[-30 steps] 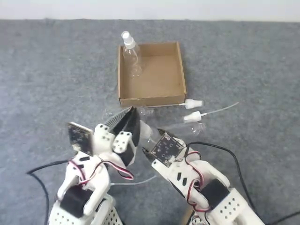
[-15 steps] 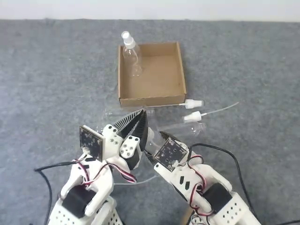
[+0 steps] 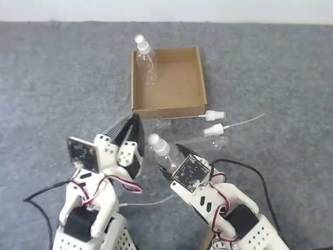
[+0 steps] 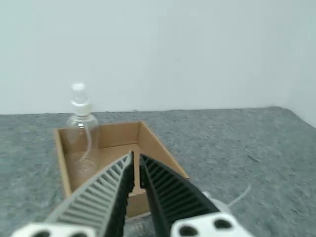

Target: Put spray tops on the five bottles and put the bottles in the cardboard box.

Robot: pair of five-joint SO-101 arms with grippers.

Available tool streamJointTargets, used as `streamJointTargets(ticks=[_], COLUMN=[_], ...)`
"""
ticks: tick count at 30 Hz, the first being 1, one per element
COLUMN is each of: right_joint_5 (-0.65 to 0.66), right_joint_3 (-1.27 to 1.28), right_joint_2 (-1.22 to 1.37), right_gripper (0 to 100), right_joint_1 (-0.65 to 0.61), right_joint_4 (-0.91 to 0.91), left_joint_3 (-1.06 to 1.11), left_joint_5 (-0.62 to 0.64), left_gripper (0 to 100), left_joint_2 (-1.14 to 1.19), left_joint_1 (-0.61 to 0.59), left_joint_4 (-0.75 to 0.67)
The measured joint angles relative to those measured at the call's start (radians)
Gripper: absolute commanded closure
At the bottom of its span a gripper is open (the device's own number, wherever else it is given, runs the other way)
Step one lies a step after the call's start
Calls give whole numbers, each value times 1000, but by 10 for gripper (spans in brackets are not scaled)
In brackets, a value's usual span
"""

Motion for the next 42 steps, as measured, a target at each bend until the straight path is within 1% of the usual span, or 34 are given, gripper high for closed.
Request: streamJointTargets(ticks=[7,12,18,23,30,37,42], right_joint_5=[0,0,0,0,0,0,-2], right_joint_3=[0,8,11,11,11,11,-54], right_joint_2=[-6,-18,-20,-20,-20,-20,-20], right_gripper=[991,991,991,991,991,992,992], right_joint_1=[0,0,0,0,0,101,109], right_joint_4=[0,0,0,0,-2,-51,-57], left_joint_3=[11,110,233,298,298,298,298], left_joint_5=[0,0,-20,-74,-74,-74,-83], left_gripper=[987,987,987,987,987,987,987], left_joint_2=[0,0,0,0,0,0,0], left_joint_1=[-187,-368,-483,-534,-542,-548,-548], left_joint_4=[2,0,-57,-100,-101,-69,-64])
